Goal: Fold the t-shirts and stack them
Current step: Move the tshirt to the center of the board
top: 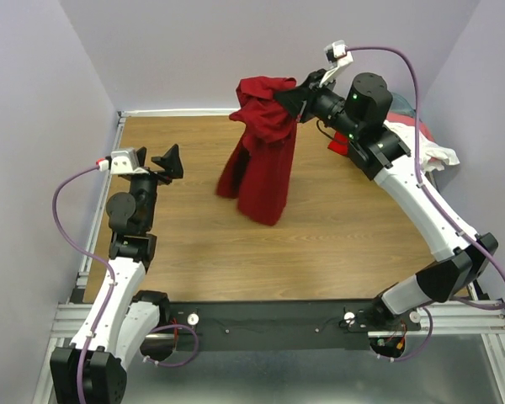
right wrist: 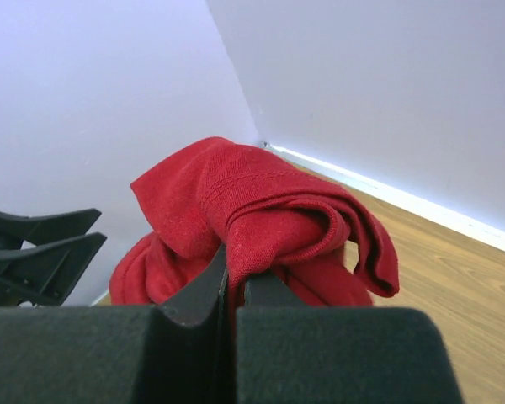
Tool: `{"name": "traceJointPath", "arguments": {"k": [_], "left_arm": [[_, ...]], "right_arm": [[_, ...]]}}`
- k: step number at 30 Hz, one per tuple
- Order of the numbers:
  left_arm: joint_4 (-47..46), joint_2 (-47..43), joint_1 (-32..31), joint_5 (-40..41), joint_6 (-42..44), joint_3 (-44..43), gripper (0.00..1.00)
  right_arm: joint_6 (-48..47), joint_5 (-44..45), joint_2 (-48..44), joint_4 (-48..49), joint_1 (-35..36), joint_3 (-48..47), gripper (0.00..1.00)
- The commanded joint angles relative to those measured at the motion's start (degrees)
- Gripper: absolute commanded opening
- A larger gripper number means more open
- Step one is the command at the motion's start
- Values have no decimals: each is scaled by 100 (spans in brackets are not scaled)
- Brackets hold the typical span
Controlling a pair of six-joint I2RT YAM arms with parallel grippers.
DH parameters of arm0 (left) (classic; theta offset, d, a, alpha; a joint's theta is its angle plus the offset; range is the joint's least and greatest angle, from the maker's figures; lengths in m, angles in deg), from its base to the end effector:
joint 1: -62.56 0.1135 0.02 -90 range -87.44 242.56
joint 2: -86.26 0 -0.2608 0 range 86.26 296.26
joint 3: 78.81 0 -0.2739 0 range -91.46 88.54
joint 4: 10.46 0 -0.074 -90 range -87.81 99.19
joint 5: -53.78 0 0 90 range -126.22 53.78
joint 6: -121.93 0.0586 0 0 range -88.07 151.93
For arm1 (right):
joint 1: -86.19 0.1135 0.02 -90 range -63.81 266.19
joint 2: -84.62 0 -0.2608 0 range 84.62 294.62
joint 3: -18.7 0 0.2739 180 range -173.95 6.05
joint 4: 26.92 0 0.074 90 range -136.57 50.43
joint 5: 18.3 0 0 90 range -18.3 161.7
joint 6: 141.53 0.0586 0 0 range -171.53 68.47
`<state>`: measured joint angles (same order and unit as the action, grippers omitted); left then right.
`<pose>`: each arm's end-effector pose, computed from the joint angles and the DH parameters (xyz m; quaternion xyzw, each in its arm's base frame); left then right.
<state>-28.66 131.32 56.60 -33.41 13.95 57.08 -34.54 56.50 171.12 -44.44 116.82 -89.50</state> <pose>0.2352 -0.0217 0.3329 -0.0817 0.5876 -0.1527 0.7904 0.3267 0.2113 0.4846 -0.1763 0.6586 0.3755 0.6278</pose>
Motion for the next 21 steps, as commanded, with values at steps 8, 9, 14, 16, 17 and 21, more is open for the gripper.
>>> {"name": "traceJointPath", "arguments": {"k": [8,9,14,16,17,21], "left_arm": [[-97,283,16,272,84,18,97],[-88,510,16,282,75,-9,97],[-53,1417,-247,448,66,-307,96],[-26,1645,-562,702,101,-448,96],[-18,1777,-669,782,119,-501,96],[26,2665,-863,730,110,-834,96]], "right_arm": [[181,3556,-441,442,-57,2001,45],[234,4064,-363,442,-127,2153,66],[392,4729,-169,442,-198,2901,100],[393,4431,-134,442,-198,3033,100],[427,4221,-116,442,-189,3085,100],[489,3167,217,670,-198,3253,99]]}}
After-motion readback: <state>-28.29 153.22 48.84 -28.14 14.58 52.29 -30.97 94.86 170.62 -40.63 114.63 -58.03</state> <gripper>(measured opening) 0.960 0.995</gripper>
